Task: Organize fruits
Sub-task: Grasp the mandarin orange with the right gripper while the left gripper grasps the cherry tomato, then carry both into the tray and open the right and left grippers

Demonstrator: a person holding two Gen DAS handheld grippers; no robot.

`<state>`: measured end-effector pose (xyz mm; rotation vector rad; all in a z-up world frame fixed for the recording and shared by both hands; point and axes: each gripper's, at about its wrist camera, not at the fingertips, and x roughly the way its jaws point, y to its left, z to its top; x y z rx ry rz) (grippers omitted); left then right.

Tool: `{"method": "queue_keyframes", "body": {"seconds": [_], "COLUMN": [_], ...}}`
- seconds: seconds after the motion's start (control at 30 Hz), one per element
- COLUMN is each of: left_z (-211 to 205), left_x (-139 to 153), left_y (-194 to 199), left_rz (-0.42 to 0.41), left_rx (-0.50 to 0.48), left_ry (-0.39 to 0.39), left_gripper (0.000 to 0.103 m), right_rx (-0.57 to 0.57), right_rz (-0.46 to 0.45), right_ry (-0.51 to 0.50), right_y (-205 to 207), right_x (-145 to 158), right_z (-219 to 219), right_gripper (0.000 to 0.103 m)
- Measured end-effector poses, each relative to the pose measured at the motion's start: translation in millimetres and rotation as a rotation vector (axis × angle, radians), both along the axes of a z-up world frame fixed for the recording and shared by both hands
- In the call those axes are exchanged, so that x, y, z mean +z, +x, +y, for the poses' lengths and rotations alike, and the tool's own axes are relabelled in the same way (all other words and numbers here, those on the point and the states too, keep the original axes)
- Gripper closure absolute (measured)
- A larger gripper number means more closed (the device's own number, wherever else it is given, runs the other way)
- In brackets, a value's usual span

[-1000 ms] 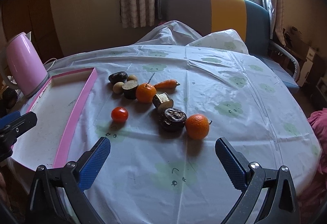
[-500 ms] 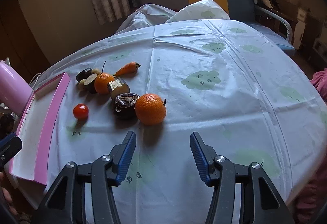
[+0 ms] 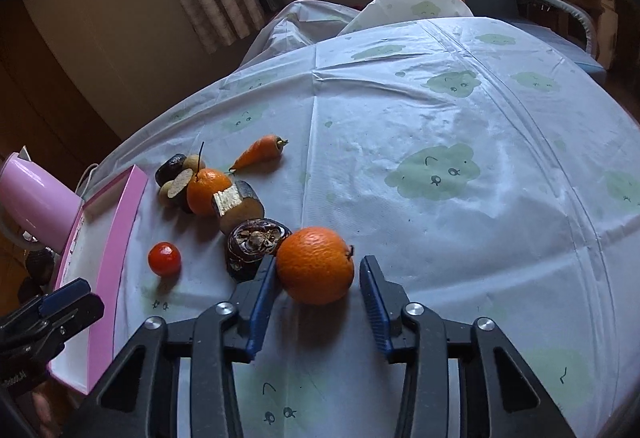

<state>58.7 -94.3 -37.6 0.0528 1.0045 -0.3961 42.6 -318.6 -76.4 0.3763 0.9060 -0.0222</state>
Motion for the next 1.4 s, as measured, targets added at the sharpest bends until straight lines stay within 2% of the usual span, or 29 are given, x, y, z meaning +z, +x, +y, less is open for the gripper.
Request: {"method": "queue_keyframes", "body": {"seconds": [0.33, 0.37, 0.4, 0.67, 0.87, 1.03, 1.2, 1.4], "left_z": [-33, -34, -34, -28, -6, 23, 64, 116], "left_x": [-30, -33, -38, -26, -1, 14, 20, 23], "left_y": [42, 45, 47, 29, 13, 6, -1, -11], "left_rz": [0.05, 0.063, 0.086, 0.037, -0.014, -0.05, -0.074, -0.095], "left_rx": [-0.026, -0.026, -0.025, -0.036, 0.009, 0.08, 0.189, 0.313], "left_ry": [0.052, 0.052, 0.044, -0.001, -0.033, -0.045, -0.039, -0.033], "left_gripper": [0.056, 0.066, 0.072, 0.072, 0.072, 0.072, 0.072, 0.072], "right_rx": [0.021, 0.023, 0.025, 0.039, 0.04, 0.089, 0.195, 0.377], "right_rz": [0.006, 0.008, 0.009, 0.013, -0.01, -0.046, -0.076, -0.095], "right_ry": [0.023, 0.024, 0.023, -0.014, -0.018, -0.019, -0.008, 0.012], "right_y": [2, 3, 4, 1, -12, -18, -16, -5], "right_x": [-2, -2, -2, 2, 15, 32, 45, 56], "right_z": [-5, -6, -6, -1, 0, 14, 50, 115], "right_gripper": [0.066, 0.066, 0.066, 0.067, 0.067, 0.067, 0.067, 0.067]}}
